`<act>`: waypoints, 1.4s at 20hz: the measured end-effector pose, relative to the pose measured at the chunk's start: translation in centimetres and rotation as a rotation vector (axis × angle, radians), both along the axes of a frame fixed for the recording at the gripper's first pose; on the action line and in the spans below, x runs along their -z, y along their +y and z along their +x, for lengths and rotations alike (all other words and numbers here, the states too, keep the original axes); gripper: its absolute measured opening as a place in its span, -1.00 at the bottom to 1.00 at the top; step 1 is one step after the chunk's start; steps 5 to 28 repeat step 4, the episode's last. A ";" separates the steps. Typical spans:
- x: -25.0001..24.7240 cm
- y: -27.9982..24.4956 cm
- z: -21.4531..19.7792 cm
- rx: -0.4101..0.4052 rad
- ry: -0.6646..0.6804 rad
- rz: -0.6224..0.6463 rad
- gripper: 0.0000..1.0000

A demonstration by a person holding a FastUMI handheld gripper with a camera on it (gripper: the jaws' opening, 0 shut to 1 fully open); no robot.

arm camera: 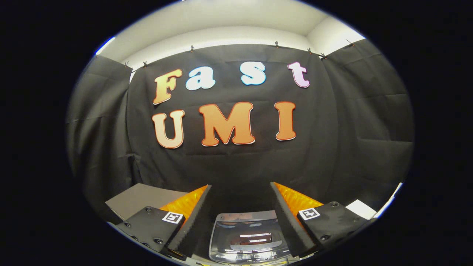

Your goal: Put the clothes into the washing machine and then close the washing machine lid.

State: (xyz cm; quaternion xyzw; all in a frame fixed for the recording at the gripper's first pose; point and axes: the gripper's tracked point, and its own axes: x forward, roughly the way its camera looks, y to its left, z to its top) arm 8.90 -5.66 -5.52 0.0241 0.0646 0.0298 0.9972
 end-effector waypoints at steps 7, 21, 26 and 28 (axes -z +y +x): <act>-1.6 -0.1 -0.9 -0.003 -0.032 -0.011 0.96; -1.6 -0.1 -0.9 -0.003 -0.032 -0.011 0.96; -1.6 -0.1 -0.9 -0.003 -0.032 -0.011 0.96; -1.6 -0.1 -0.9 -0.003 -0.032 -0.011 0.96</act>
